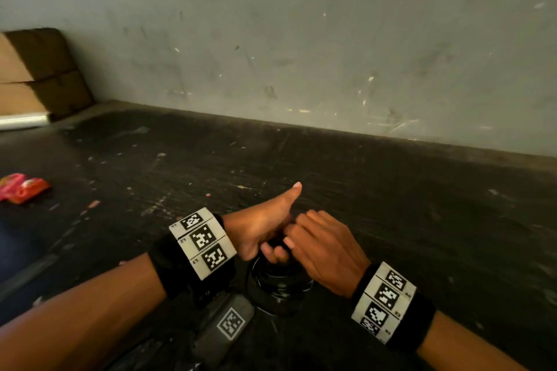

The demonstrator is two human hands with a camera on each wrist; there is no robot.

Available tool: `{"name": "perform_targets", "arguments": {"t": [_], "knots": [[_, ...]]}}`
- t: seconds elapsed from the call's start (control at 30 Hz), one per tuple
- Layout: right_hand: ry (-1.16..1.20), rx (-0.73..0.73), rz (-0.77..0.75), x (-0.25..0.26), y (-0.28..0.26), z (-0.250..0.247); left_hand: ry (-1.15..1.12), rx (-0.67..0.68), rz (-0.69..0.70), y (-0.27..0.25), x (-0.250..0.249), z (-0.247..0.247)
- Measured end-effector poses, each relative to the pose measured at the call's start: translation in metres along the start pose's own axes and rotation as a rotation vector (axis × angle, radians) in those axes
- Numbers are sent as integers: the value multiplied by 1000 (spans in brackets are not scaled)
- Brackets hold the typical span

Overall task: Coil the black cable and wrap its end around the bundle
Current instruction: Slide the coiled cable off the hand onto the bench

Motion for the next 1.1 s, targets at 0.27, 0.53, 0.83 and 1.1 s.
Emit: {"name": "perform_targets", "arguments": {"t": [0.27, 0.53, 0.83, 1.1], "knots": [[288, -39, 195, -14, -8, 25, 141, -218, 240, -4, 8, -14], [631, -54, 504, -30, -13, 45, -34, -534, 448, -12, 39, -18], [475, 314, 420, -5, -7, 44, 186, -740, 655, -23, 38, -35], [131, 334, 316, 6, 5, 42, 22, -804, 569, -21, 43, -47]]}}
Point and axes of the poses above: each hand's wrist, its own y-axis towards the middle knuckle, its own z-axis out of the palm, x = y × z, the point moved 4 cm from there along y, towards the middle knuckle
